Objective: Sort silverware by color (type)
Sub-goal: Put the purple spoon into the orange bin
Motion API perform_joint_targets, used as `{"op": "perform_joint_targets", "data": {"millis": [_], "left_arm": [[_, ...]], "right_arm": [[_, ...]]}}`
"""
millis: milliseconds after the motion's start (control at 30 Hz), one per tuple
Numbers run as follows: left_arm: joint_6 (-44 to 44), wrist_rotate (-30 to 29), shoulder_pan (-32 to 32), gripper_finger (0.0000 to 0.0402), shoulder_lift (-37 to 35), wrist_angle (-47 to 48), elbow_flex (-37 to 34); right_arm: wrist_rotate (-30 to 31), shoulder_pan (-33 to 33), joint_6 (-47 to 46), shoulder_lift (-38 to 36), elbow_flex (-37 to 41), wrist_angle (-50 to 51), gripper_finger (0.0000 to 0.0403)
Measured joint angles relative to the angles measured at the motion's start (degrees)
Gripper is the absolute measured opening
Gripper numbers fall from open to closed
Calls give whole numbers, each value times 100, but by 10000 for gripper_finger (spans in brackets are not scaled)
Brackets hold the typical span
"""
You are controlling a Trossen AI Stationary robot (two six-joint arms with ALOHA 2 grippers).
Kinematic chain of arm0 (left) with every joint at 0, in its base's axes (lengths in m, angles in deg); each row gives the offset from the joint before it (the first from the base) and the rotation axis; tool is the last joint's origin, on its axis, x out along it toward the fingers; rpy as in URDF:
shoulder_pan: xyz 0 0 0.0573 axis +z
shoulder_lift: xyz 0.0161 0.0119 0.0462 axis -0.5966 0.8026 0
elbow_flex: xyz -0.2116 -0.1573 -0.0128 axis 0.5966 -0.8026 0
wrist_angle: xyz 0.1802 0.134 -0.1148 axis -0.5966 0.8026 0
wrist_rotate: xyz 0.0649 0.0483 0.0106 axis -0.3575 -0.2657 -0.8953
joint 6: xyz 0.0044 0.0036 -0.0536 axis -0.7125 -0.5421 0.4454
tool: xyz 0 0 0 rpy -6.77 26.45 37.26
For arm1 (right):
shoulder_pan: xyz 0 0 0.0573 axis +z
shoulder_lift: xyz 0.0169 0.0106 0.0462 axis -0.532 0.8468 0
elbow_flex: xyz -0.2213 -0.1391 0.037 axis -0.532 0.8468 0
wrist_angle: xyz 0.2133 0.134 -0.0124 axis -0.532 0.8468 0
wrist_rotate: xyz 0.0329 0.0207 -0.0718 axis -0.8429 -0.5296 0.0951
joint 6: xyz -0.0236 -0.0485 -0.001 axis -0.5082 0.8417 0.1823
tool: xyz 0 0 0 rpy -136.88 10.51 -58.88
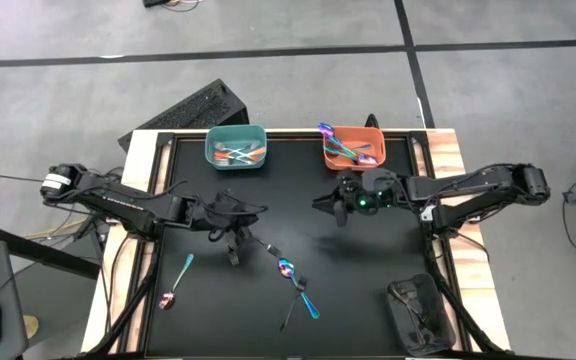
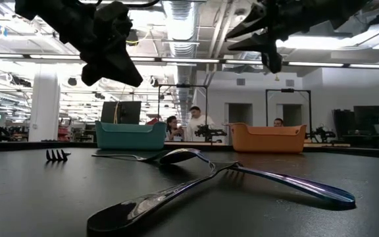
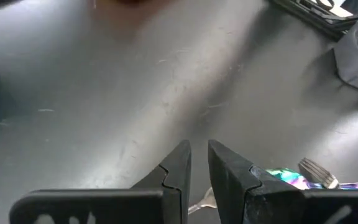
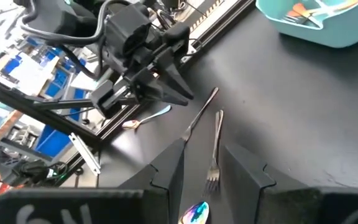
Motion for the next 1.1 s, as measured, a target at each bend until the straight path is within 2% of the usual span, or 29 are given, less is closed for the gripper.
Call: {"op": "perform_joint_targets", "data": {"millis": [133, 267, 333, 433, 600, 700, 733, 800, 867, 933, 1000, 1100], "left_arm": [[-46, 49, 77, 43, 0, -34, 0], [-258, 386, 313, 43, 0, -579, 0], [-539, 698, 453, 43, 0, -966, 4], [-738, 923, 632, 43, 0, -1148, 9], [-576, 347, 713, 43, 0, -531, 9], [-423, 222, 712, 43, 0, -154, 9], [-387, 193, 712, 43, 0, -69, 9], [-189, 130, 721, 43, 0, -32, 9], [167, 121, 763, 43, -10, -187, 9], [365, 171, 831, 43, -22, -490, 9], [406, 186, 880, 43, -21, -706, 9], [387, 80, 902, 43, -4, -671, 9]], "right_arm": [[-374, -54, 85, 0, 0, -171, 120], [-1751, -211, 417, -94, 0, -848, 120], [-2127, -275, 522, -158, -15, -1059, 120], [-2078, -408, 656, -212, -8, -806, 120], [-1609, -524, 643, -163, -7, -282, 120], [-1619, -485, 638, -64, 5, -107, 120], [-1701, -452, 630, -55, 7, -145, 120], [-2233, -376, 794, -57, 7, -485, 120], [-2921, -327, 957, -116, 7, -897, 120], [-3267, -351, 980, -278, 7, -1122, 120], [-3237, -449, 1092, -446, -9, -1136, 120], [-2781, -614, 1261, -514, -9, -784, 120]]}}
